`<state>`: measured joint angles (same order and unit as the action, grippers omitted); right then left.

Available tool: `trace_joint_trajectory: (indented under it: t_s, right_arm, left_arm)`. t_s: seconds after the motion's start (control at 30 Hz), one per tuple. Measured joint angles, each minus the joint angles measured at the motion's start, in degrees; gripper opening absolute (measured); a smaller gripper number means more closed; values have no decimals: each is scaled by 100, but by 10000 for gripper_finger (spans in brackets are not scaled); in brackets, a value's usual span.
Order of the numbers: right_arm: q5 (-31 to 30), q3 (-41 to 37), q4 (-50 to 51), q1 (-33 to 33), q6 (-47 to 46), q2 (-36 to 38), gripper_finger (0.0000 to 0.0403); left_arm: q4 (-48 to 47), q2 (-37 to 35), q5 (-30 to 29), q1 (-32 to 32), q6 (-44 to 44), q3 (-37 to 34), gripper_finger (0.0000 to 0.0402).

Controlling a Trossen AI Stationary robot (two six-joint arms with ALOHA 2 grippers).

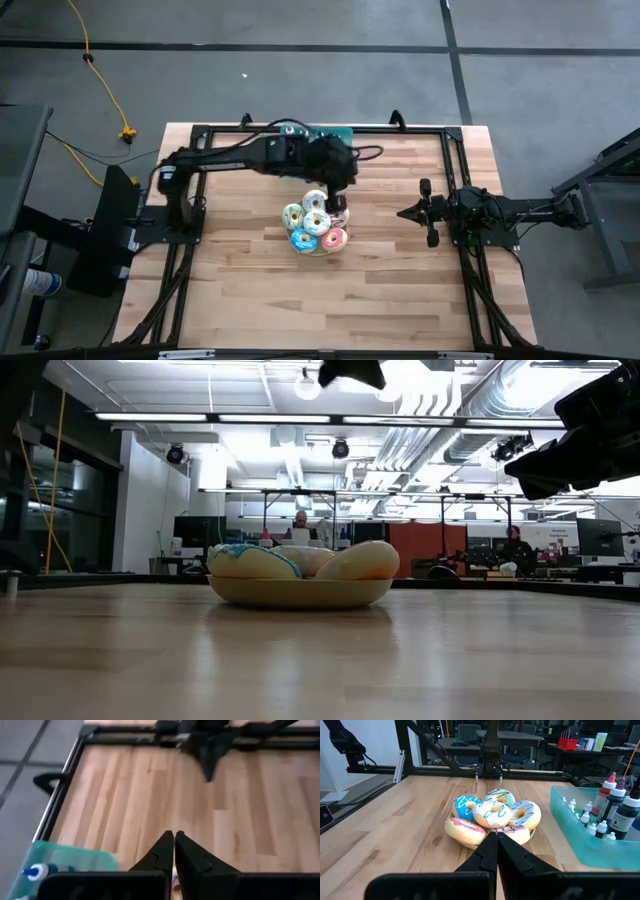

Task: Pick & Place food coloring
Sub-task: Return to Home Position

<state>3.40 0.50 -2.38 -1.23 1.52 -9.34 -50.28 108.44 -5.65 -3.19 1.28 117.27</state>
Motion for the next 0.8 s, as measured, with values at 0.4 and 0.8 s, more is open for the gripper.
trace_joint_trajectory:
  t_s: [0.4, 0.8]
  right_arm:
    - [2, 0, 0, -2, 0, -1, 0]
    - [2, 1, 0, 0, 0, 0, 0]
  left_arm:
    - [3958, -2420, 925, 886, -108, -4333, 1]
    - [6491, -5015, 655, 1132, -301, -7851, 0]
